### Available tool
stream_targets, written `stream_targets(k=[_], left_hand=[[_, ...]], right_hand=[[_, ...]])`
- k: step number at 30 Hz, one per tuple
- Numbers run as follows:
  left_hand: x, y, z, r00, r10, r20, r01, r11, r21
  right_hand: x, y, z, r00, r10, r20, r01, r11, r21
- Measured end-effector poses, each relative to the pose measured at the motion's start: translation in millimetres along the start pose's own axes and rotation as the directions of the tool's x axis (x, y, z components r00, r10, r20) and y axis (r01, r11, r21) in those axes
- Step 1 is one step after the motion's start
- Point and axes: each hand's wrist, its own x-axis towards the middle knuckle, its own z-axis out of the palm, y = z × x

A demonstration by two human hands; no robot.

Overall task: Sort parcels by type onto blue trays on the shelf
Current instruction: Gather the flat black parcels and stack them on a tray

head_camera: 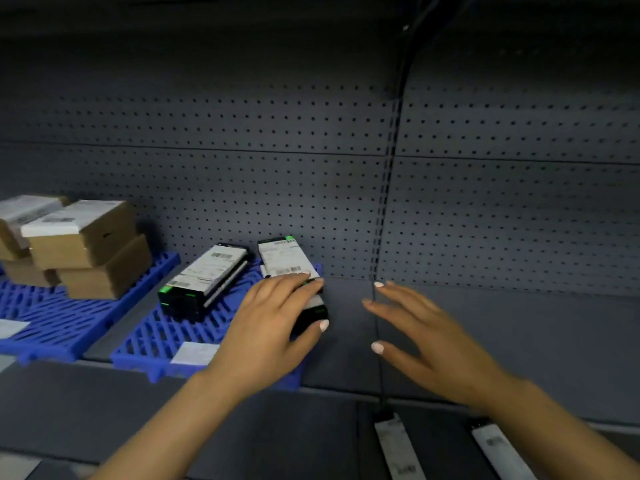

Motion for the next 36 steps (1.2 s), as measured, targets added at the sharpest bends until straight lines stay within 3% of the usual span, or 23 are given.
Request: stream_targets(k=[8,15,29,36], left_hand=[[-31.7,119.2,29.9,0.993,-0.059,0.102,0.066,0.996,-0.067],[-74.9,201.2,55.0,0.976,-0.018,0.217,0.043,0.993,-0.109],[-108.9,225.1,96.2,0.937,0.098,0.335,-0.066,0.992,-0.105],[-110.8,241.8,111.7,0.941,0.031,0.337,-0.006,0.997,-0.073]], right_hand=[[-150.3,40.1,-37.3,0.996,0.084,0.035,-0.083,0.996,-0.027],[-256.1,55.2,-47.4,0.979,0.184,0.091,-0.182,0.983,-0.024],[-328.1,46.7,-24.9,0.950,0.291,0.115,-0.289,0.957,-0.037],[-346.0,77.7,-18.6,0.948,0.283,0.148,-0.280,0.959,-0.038]])
